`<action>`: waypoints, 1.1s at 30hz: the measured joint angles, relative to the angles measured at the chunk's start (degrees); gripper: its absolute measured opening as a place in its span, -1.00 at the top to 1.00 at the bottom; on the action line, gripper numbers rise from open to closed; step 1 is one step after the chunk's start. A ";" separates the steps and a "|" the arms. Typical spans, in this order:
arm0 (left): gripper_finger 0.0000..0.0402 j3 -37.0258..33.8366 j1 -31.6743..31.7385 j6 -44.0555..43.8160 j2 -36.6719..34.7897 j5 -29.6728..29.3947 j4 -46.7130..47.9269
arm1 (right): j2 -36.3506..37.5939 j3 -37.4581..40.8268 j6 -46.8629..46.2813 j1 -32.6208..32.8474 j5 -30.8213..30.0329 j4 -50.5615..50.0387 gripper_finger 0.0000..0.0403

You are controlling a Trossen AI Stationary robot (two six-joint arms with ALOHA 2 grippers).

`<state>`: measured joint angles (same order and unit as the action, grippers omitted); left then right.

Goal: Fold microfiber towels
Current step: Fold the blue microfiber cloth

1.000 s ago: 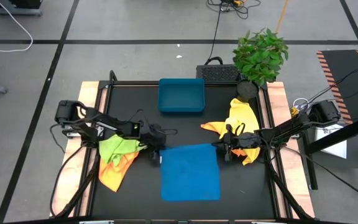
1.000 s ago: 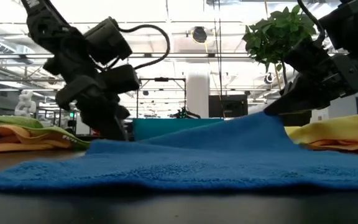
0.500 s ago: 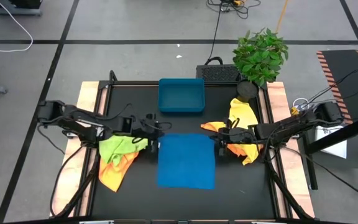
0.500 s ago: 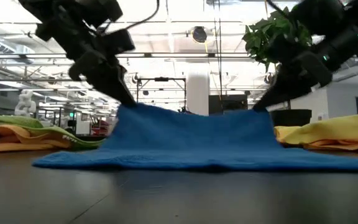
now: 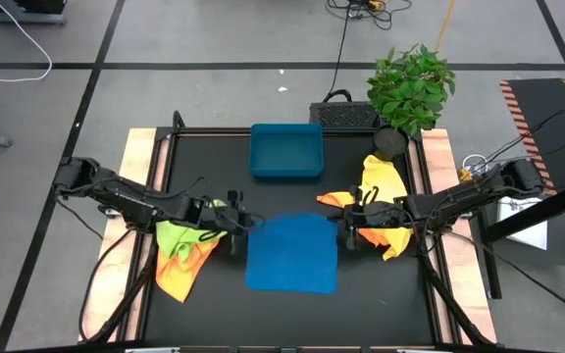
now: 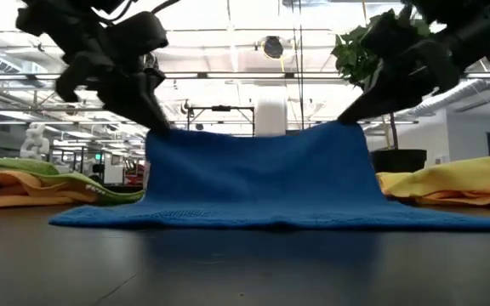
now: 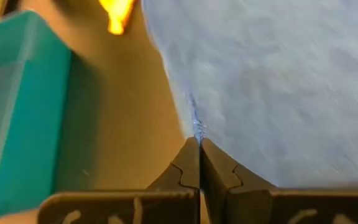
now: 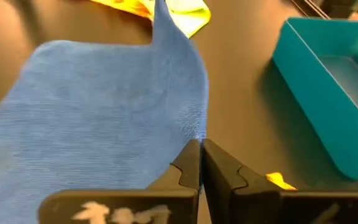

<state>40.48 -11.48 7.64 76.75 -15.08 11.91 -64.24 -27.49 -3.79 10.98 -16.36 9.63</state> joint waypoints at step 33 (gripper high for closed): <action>1.00 4.05 -18.57 -17.42 14.89 3.53 -7.27 | -21.10 -1.03 -26.05 22.94 -0.03 15.81 1.00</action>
<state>44.53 -30.05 -9.78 91.64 -11.54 4.64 -85.34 -28.51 -29.84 33.91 -16.39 25.44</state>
